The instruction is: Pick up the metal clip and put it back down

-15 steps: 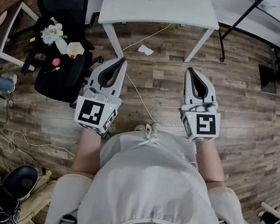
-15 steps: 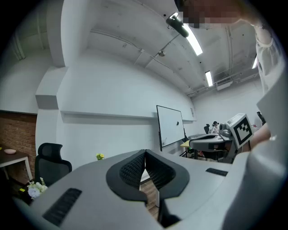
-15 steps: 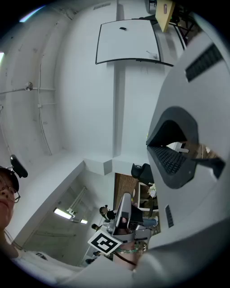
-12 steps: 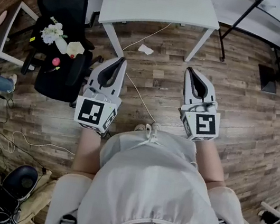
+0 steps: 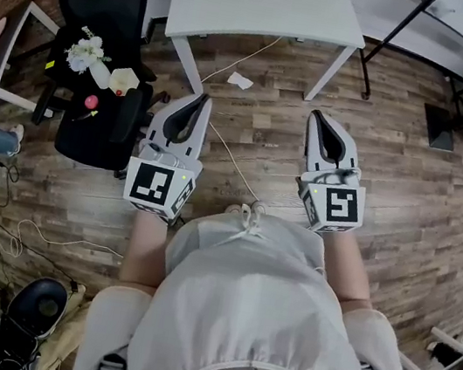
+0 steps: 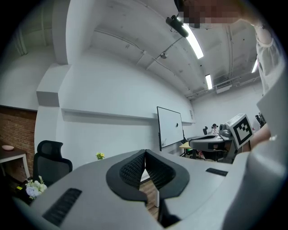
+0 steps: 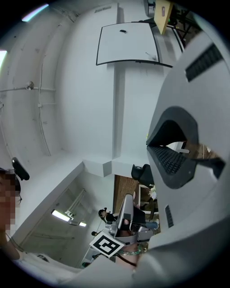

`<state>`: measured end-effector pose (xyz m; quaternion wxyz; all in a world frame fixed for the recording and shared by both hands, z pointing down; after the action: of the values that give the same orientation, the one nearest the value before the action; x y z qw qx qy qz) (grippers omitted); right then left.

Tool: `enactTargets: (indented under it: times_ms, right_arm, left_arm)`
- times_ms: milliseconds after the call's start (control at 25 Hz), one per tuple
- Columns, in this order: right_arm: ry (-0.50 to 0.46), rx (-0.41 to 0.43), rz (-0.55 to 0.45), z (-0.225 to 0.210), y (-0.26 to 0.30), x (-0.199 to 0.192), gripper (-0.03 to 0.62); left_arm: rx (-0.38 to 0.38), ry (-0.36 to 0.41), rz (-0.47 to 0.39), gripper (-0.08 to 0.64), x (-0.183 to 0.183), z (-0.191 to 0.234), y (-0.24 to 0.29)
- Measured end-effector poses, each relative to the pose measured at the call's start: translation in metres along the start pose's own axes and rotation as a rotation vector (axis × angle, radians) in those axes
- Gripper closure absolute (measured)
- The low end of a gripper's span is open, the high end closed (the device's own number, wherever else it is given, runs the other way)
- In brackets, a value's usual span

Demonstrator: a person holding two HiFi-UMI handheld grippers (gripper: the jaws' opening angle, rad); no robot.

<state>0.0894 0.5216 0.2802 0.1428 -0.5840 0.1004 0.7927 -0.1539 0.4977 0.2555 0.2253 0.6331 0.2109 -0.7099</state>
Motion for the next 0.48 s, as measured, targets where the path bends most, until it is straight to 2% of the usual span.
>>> enactTargets:
  times_ms: [120,160,240,280,320,480]
  right_arm:
    - [0.038,-0.059,-0.006,0.006,0.007,0.002,0.582]
    - [0.056,-0.065,-0.009,0.007,0.01,0.003,0.518]
    - [0.102,-0.051,-0.034,0.01,0.017,0.004,0.304]
    - [0.113,-0.045,-0.044,0.011,0.022,0.004,0.236]
    - [0.111,-0.044,-0.046,0.012,0.026,0.004,0.203]
    - [0.087,-0.035,-0.019,0.01,0.048,-0.001,0.175]
  left_arm:
    - [-0.003,-0.002,-0.002,0.541,-0.002,0.013,-0.004]
    - [-0.001,-0.002,-0.004,0.541,-0.003,0.017,-0.006]
    - [0.005,-0.003,-0.007,0.541,-0.003,0.024,-0.007]
    - [0.008,-0.006,-0.006,0.541,-0.004,0.027,-0.006]
    - [0.01,-0.009,-0.005,0.541,-0.005,0.031,-0.005]
    - [0.01,-0.015,0.006,0.541,-0.009,0.046,0.005]
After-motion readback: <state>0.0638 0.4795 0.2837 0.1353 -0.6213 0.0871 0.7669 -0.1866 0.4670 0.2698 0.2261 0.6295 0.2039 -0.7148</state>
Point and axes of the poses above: the fingertips, and each gripper's own axes: y forward along the fingers, z to its left, x out of its top, the point moved 6 cm from there along -y, backward along the fingers, and after that the axes turned 10 degrees about -y, right-handed, at the moved point
